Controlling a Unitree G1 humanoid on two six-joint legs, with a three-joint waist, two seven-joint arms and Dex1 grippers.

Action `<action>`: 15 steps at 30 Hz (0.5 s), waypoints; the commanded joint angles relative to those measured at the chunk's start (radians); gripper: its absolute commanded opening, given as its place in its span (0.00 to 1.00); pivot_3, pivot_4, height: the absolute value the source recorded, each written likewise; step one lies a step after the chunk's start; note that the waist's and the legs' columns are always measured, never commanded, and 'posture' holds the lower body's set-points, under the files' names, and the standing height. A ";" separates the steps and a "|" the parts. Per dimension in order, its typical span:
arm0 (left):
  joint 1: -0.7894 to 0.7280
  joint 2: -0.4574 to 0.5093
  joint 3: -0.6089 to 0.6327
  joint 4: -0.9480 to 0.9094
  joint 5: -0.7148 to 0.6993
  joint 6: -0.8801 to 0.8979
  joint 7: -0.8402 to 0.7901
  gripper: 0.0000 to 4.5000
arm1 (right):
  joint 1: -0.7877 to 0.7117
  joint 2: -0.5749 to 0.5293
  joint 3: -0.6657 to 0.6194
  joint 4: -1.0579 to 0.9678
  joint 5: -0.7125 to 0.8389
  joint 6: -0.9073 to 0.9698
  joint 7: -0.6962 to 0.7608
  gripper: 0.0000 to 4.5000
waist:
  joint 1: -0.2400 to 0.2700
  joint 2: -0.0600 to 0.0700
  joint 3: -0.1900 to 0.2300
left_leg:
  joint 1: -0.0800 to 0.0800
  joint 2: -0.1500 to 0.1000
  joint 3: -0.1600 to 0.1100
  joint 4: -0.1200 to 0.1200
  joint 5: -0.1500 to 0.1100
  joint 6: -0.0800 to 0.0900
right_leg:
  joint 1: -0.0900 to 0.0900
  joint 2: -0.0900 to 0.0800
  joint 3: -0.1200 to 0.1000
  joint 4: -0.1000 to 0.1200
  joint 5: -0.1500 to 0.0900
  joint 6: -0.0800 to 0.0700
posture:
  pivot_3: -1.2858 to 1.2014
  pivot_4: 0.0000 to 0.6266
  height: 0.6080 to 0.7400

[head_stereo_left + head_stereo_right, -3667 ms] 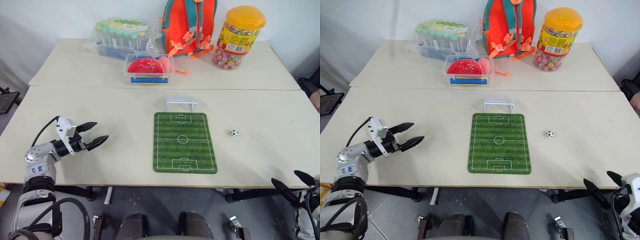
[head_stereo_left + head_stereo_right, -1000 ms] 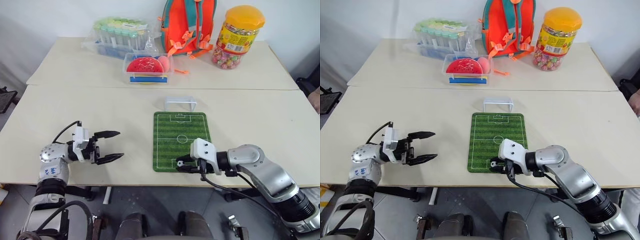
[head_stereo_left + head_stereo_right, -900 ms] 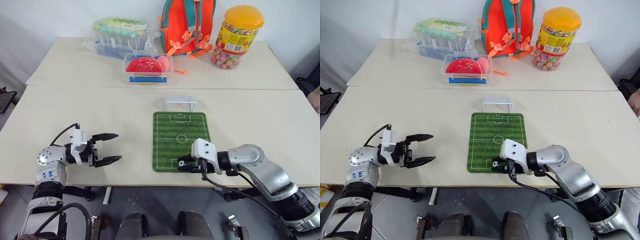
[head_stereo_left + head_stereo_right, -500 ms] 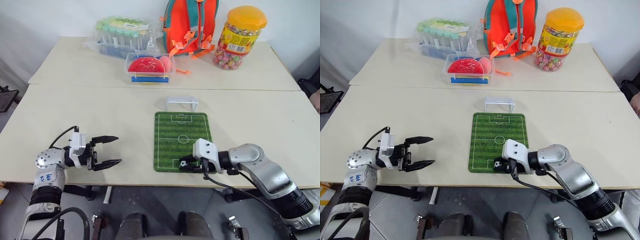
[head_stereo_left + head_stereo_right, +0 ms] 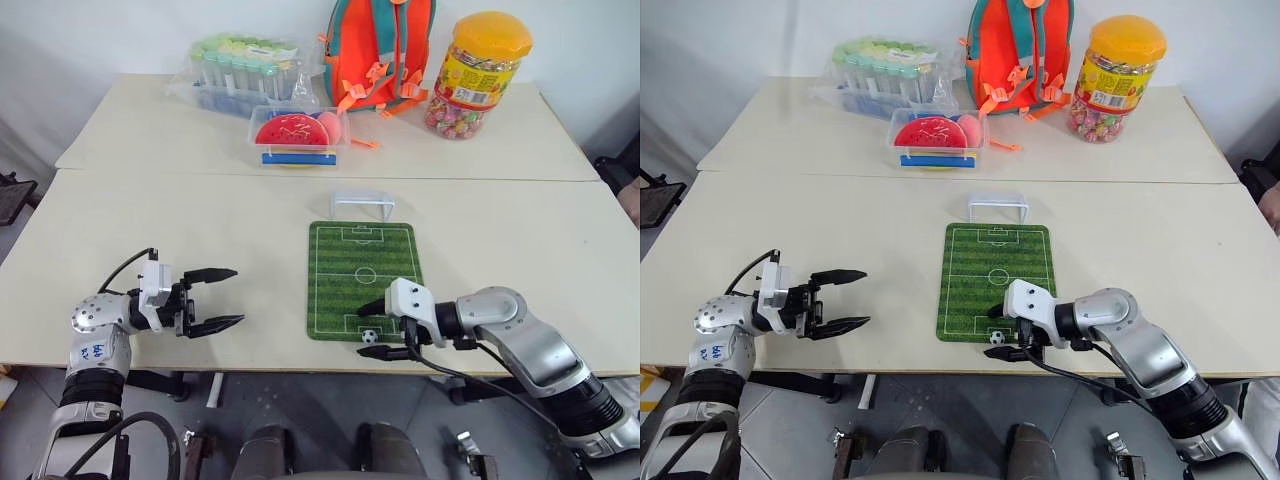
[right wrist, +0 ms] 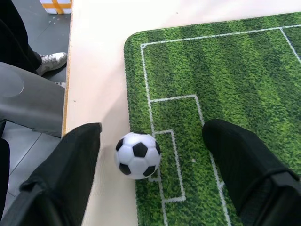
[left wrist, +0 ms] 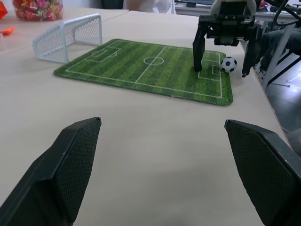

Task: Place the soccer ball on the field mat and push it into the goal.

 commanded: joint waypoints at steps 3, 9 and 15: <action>-0.008 -0.005 0.005 -0.005 -0.009 -0.004 -0.027 1.00 | -0.014 -0.003 -0.022 -0.033 0.000 0.003 -0.003 0.83 | 0.000 0.000 0.000 | 0.000 0.000 0.000 0.000 0.000 0.000 | 0.000 0.000 0.000 0.000 0.000 0.000 | 0.52 0.24 1.00; -0.017 -0.013 0.004 0.003 -0.008 -0.007 -0.028 1.00 | -0.015 -0.015 -0.028 -0.069 0.007 0.012 0.005 0.83 | 0.000 0.000 0.000 | 0.000 0.000 0.000 0.000 0.000 0.000 | 0.000 0.000 0.000 0.000 0.000 0.000 | 0.52 0.24 1.00; -0.016 -0.011 0.005 0.003 -0.011 -0.005 -0.039 1.00 | -0.040 -0.048 -0.070 -0.162 0.018 0.050 -0.006 0.83 | 0.000 0.000 0.000 | 0.000 0.000 0.000 0.000 0.000 0.000 | 0.000 0.000 0.000 0.000 0.000 0.000 | 0.52 0.24 1.00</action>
